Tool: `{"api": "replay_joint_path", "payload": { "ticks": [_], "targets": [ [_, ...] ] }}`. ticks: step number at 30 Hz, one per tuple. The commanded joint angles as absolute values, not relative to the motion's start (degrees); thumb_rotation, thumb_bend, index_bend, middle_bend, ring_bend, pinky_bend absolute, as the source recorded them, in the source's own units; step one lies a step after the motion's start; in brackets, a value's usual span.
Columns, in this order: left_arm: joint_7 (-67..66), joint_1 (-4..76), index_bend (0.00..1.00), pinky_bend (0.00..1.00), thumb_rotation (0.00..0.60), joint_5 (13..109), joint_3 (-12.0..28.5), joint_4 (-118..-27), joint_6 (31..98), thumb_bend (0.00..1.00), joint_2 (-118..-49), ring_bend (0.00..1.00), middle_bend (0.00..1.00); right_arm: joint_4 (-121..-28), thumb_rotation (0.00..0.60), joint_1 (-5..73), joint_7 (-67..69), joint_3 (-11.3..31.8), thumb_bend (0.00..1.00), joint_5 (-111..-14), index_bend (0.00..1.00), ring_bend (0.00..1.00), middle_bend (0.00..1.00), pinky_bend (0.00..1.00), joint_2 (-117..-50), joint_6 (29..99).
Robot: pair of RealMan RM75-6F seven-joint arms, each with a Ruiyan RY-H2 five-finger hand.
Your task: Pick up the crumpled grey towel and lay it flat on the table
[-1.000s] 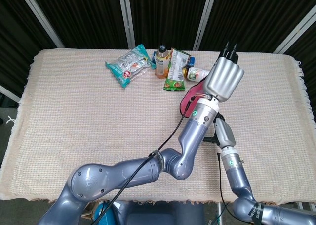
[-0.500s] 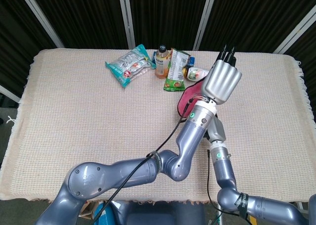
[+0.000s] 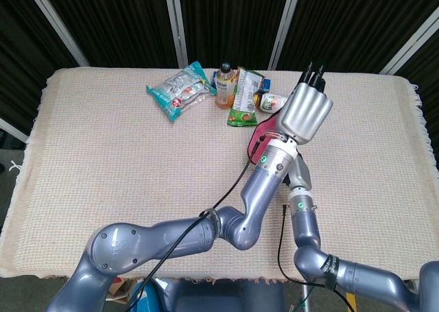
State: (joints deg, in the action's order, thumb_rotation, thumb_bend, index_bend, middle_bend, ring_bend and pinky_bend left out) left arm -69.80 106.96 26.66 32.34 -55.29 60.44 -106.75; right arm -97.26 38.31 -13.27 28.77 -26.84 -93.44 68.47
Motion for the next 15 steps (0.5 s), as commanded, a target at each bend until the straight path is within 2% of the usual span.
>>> {"api": "replay_joint_path", "payload": {
  "ticks": [1, 8, 15],
  "targets": [
    [-69.9, 106.5, 0.73, 0.02, 0.600, 27.0, 31.7, -55.0, 60.3, 0.62, -106.6, 0.04, 0.28, -98.4, 0.600, 37.2, -11.9, 28.6, 0.33, -28.0, 0.00, 0.00, 0.00, 0.00, -92.9, 69.2],
    [-69.9, 104.9, 0.72, 0.02, 0.600, 26.8, 31.0, -54.1, 60.6, 0.62, -106.1, 0.04, 0.28, -99.8, 0.600, 35.7, -9.2, 28.4, 0.31, -30.3, 0.00, 0.00, 0.00, 0.00, -92.8, 70.9],
    [-69.8, 104.4, 0.72, 0.02, 0.600, 26.6, 31.4, -55.7, 61.2, 0.62, -105.7, 0.04, 0.28, -96.7, 0.600, 36.7, -9.7, 28.4, 0.30, -29.3, 0.00, 0.00, 0.00, 0.00, -95.3, 71.2]
  ]
}}
